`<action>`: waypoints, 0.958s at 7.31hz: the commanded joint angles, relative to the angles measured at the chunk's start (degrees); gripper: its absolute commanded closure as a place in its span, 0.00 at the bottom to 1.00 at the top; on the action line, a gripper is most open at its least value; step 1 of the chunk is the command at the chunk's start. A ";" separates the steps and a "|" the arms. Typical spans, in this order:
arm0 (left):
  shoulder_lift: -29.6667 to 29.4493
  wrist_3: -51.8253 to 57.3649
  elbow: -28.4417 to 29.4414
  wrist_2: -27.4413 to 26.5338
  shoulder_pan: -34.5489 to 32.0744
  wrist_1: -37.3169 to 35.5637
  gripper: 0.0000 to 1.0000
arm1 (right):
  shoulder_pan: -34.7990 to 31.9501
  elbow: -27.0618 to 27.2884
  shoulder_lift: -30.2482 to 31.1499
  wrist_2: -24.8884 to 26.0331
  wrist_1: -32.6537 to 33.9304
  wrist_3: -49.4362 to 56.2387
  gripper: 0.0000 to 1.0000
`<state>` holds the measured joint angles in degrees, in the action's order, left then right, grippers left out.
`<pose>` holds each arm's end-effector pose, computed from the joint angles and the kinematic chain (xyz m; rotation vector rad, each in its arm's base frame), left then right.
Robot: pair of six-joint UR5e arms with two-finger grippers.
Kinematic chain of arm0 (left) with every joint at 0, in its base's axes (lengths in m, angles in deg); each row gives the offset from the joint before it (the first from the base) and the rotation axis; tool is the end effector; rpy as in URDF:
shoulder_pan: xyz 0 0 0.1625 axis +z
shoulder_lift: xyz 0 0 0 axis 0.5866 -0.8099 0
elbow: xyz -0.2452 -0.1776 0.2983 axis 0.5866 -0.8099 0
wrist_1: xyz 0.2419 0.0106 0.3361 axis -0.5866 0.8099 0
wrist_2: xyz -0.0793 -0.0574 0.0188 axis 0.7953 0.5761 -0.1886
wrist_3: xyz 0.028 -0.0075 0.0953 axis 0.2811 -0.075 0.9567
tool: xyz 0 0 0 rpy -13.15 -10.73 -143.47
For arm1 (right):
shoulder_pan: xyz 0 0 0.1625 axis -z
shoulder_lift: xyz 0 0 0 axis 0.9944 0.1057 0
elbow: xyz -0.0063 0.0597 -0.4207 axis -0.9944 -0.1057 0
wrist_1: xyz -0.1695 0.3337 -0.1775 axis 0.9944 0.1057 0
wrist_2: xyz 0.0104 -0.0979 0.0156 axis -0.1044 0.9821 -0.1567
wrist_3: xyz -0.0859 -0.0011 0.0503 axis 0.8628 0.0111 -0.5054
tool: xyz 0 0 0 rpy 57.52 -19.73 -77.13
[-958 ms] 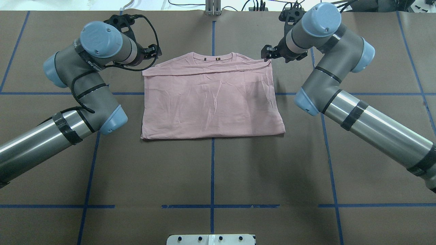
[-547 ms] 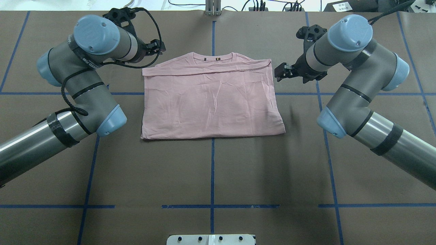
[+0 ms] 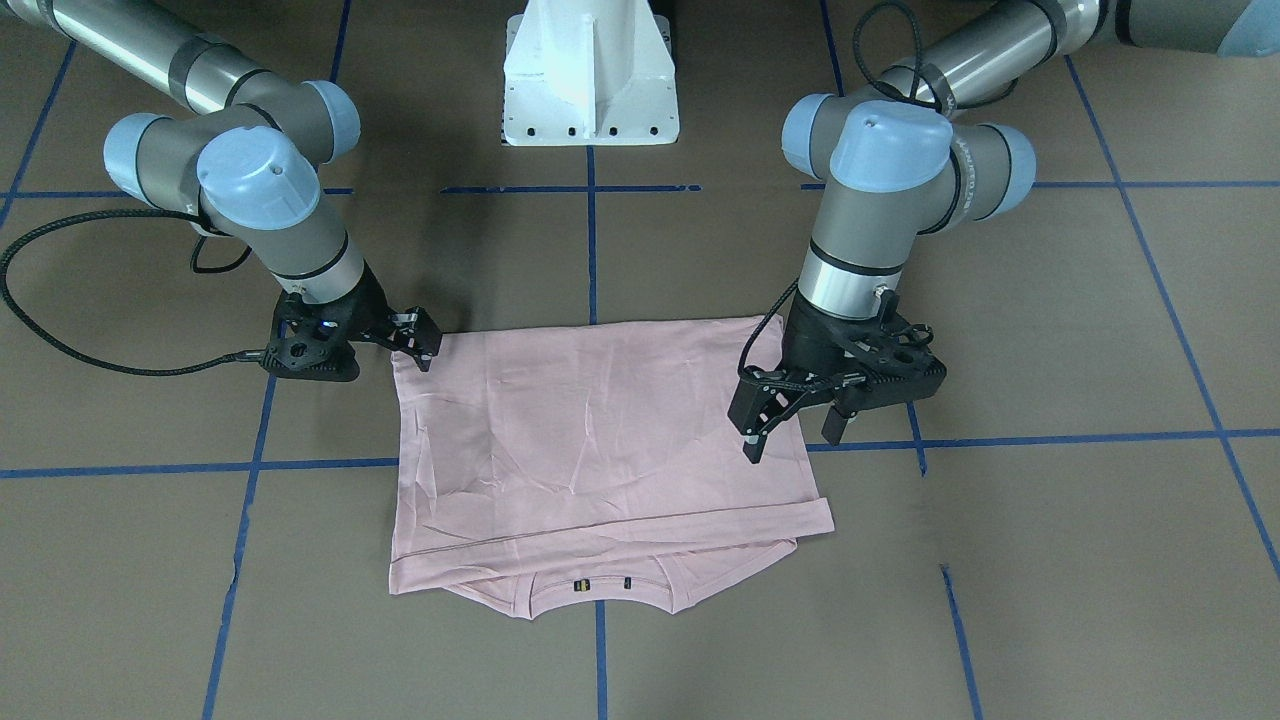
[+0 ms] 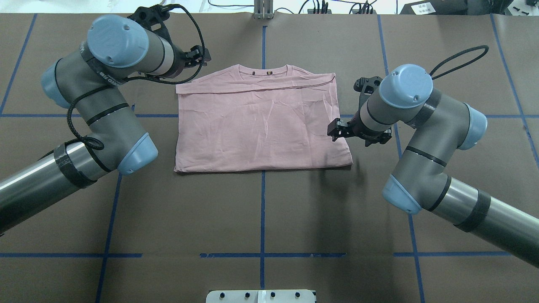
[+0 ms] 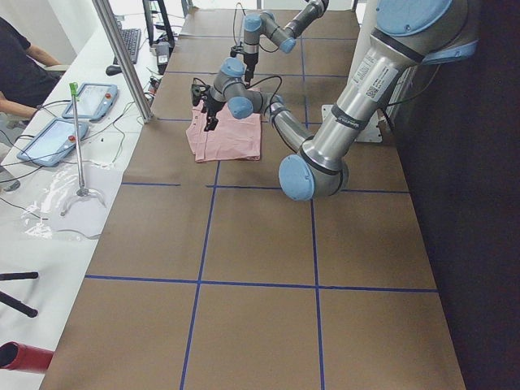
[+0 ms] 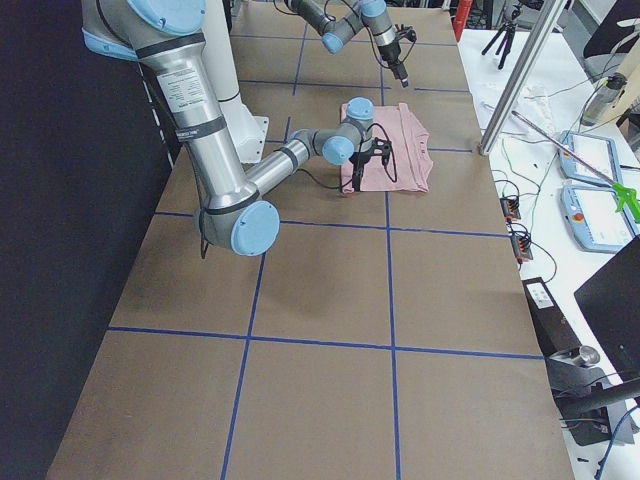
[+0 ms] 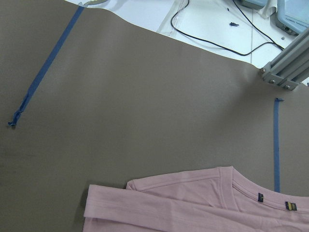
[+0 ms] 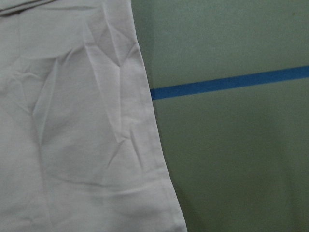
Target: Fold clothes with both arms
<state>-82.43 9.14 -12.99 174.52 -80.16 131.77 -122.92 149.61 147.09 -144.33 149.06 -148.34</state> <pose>0.4233 -0.5800 0.2366 0.3559 0.9665 -0.4818 -0.4503 -0.4847 0.3556 0.0119 -0.8293 0.1749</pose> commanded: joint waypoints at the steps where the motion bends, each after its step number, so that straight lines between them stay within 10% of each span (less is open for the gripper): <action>1: 0.00 -0.61 -0.66 0.00 0.38 -0.36 0.00 | 1.10 -0.86 0.18 0.52 0.05 -0.54 0.00; 5: -0.09 -0.88 -1.27 0.00 0.73 -0.44 0.00 | 3.30 -1.92 0.09 0.43 0.14 -0.55 0.00; 6: -0.09 -0.88 -1.27 0.00 0.65 -0.45 0.00 | 3.30 -1.92 0.18 0.43 0.22 -0.55 0.10; 7: -0.09 -0.88 -1.27 0.00 0.73 -0.45 0.00 | 3.30 -1.92 0.53 0.26 0.14 -0.46 0.44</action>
<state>-82.51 8.26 -14.26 174.52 -79.47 131.34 -119.65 147.74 147.32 -143.92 149.22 -148.87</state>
